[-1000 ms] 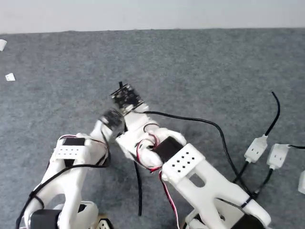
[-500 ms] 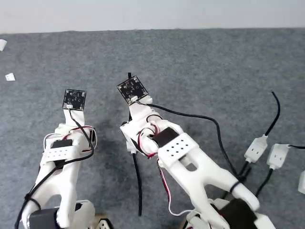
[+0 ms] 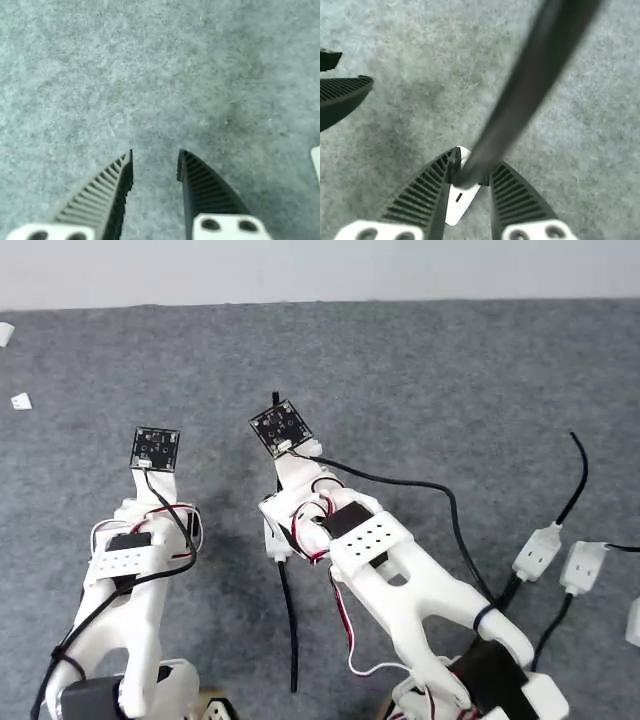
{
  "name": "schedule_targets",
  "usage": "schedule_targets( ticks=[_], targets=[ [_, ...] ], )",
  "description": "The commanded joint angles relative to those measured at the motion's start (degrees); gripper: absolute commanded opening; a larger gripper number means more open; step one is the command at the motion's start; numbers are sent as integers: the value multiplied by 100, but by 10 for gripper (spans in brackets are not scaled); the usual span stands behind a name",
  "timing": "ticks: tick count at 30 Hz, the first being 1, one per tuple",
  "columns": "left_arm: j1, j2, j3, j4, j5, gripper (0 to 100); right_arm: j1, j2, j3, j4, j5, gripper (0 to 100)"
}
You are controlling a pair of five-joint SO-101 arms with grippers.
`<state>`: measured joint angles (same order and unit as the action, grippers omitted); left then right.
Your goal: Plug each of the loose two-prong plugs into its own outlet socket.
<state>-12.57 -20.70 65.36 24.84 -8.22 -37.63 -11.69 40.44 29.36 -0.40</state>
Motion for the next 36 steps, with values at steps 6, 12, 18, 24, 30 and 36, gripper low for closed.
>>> schedule_targets(
  ticks=[6, 12, 18, 24, 30, 36],
  targets=[
    [-44, 0, -40, -141, 44, 137, 22, 295, -97, -66, 97, 8],
    [-53, 0, -40, -132, 44, 137, -75, 576, -105, -4, 281, 8],
    [-53, 0, -40, -132, 44, 137, -75, 585, -105, 426, 290, 8],
    [-53, 0, -40, -132, 44, 137, -215, 576, -105, 919, 246, 44],
    [-62, 0, -40, -132, 44, 137, -593, 576, -149, 989, -369, 259],
    [-62, 0, -48, -141, 44, 137, -593, 629, -422, 1068, -932, 272]
  ],
)
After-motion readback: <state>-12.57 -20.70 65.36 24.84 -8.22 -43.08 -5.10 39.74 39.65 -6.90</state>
